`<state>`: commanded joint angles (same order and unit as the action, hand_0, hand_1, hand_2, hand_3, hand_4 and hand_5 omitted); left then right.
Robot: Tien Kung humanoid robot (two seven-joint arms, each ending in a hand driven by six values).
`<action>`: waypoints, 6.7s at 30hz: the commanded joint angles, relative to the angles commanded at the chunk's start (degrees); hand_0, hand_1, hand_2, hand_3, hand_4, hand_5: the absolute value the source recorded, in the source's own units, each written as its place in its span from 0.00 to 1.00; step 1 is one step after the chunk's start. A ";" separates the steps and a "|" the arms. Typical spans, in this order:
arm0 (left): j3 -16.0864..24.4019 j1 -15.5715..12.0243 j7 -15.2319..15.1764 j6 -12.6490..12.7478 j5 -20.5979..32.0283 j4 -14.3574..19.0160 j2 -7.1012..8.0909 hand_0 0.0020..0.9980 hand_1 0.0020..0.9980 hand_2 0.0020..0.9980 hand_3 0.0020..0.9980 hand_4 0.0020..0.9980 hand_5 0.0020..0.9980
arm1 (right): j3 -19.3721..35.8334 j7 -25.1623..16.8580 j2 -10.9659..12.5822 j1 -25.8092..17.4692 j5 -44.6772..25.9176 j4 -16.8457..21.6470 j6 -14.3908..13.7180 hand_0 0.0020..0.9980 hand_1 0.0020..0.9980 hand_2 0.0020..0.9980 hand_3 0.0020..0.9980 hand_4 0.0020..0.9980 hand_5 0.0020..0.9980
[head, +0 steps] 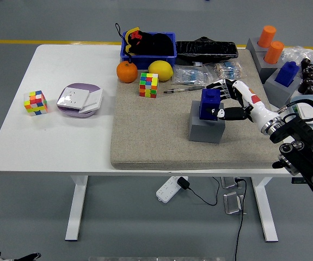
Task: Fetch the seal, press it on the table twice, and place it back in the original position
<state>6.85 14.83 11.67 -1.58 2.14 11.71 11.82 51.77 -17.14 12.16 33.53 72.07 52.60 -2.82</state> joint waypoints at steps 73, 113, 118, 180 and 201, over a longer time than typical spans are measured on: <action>-0.10 -0.45 -0.08 -0.16 0.02 0.05 -0.27 0.82 0.79 0.77 0.80 0.69 0.41 | 10.13 -1.09 0.76 -9.04 -0.16 -9.40 -2.60 0.54 0.43 0.46 0.48 0.72 0.00; -0.49 -0.02 -0.28 -0.20 0.96 0.05 0.06 0.82 0.79 0.77 0.80 0.69 0.41 | 7.08 0.93 2.74 -4.03 -2.66 8.04 -0.05 0.54 0.42 0.46 0.48 0.73 0.00; -0.52 0.04 -0.27 -0.21 1.02 0.06 0.16 0.82 0.79 0.77 0.80 0.69 0.41 | 3.58 1.52 2.47 -2.09 -3.64 7.23 1.25 0.54 0.42 0.46 0.48 0.73 0.00; -0.13 0.62 -0.11 -0.33 0.18 0.16 0.30 0.82 0.79 0.77 0.80 0.69 0.41 | -7.77 0.13 3.89 4.61 -6.18 -2.16 2.72 0.54 0.42 0.46 0.48 0.75 0.00; -0.23 0.61 -0.15 -0.34 0.40 0.13 0.22 0.82 0.79 0.77 0.80 0.69 0.41 | -8.68 -0.14 3.95 4.84 -6.12 -3.00 2.62 0.54 0.42 0.46 0.48 0.75 0.00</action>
<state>6.61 15.44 11.52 -1.91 2.54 11.84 12.03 43.09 -17.28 16.12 38.37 65.95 49.60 -0.21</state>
